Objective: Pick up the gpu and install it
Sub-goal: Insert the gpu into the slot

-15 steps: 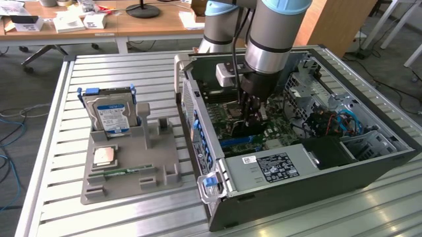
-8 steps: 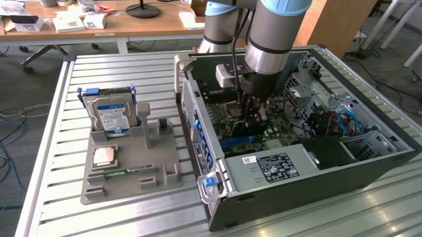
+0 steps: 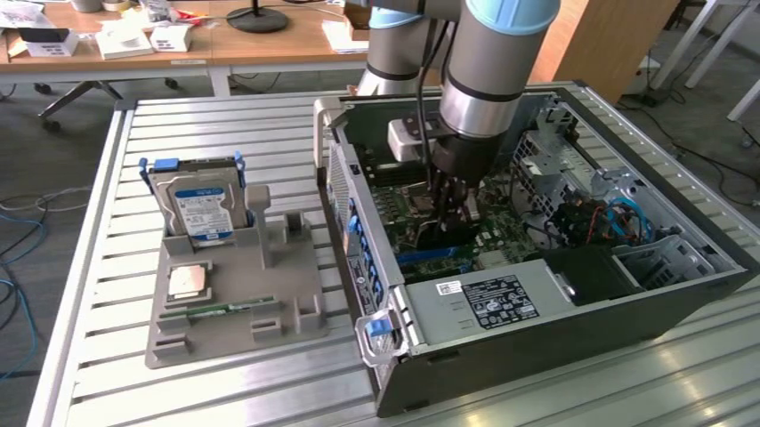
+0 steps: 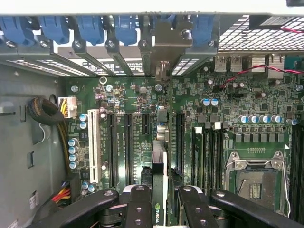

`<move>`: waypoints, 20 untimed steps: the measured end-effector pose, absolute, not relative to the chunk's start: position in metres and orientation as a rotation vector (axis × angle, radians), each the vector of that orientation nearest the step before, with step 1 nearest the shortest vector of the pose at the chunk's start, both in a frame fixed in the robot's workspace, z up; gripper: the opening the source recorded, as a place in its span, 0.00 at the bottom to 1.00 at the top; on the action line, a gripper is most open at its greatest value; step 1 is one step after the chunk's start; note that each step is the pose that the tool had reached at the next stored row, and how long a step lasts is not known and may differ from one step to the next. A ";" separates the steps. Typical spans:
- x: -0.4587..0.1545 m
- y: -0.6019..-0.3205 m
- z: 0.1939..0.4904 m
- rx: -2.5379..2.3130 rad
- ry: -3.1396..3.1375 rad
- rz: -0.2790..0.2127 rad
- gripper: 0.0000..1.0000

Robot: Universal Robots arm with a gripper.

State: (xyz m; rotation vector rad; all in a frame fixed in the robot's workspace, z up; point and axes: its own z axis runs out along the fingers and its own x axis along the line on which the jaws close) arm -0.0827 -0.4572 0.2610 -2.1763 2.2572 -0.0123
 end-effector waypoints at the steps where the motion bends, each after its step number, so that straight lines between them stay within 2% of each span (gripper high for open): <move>1: -0.083 -0.457 0.261 -2.176 2.257 -0.012 0.26; 20: -0.083 -0.457 0.254 -2.176 2.257 -0.012 0.26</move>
